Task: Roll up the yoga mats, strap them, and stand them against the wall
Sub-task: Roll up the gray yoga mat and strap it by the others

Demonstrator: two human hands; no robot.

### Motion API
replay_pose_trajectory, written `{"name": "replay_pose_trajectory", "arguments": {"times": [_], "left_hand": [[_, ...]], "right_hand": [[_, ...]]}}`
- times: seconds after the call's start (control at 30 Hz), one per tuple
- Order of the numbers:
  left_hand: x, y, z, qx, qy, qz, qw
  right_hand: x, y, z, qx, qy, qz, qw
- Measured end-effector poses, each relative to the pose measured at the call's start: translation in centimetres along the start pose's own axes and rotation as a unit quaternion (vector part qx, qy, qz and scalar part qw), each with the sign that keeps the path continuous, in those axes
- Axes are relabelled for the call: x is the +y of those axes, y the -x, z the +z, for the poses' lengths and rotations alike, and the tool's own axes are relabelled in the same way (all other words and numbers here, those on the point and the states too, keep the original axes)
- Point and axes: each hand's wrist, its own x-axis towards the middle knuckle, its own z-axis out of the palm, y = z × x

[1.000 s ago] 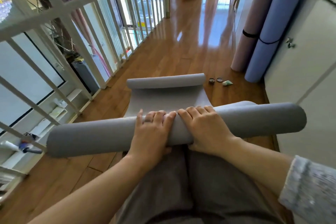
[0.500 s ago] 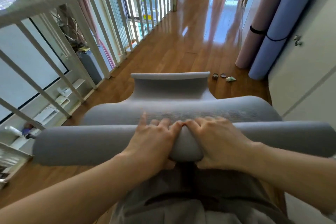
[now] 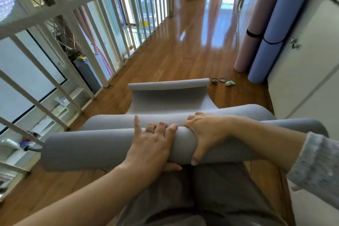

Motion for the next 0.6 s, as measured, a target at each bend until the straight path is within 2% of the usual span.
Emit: {"name": "replay_pose_trajectory", "arguments": {"times": [0.07, 0.2, 0.3, 0.47, 0.53, 0.6], "left_hand": [[-0.6, -0.8, -0.1, -0.007, 0.014, 0.002, 1.000], [-2.4, -2.6, -0.9, -0.046, 0.109, 0.022, 0.993], [-3.0, -3.5, -1.3, -0.058, 0.125, 0.028, 0.990], [-1.0, -2.4, 0.3, 0.043, -0.006, 0.011, 0.999], [-1.1, -2.9, 0.5, 0.061, 0.008, 0.006, 0.998], [-2.1, -4.0, 0.0, 0.049, 0.046, 0.016, 0.998]], "right_hand": [[-0.6, 0.6, 0.4, 0.046, 0.050, 0.022, 0.997], [-2.7, 2.3, 4.0, 0.195, 0.140, 0.048, 0.970], [-2.0, 1.1, 5.0, 0.237, 0.153, 0.053, 0.958], [-0.3, 0.5, 2.4, 0.196, 0.054, 0.026, 0.979], [0.1, -0.2, 1.0, 0.143, 0.038, 0.023, 0.989], [0.4, -0.7, -0.3, 0.111, 0.020, 0.023, 0.993]]}}
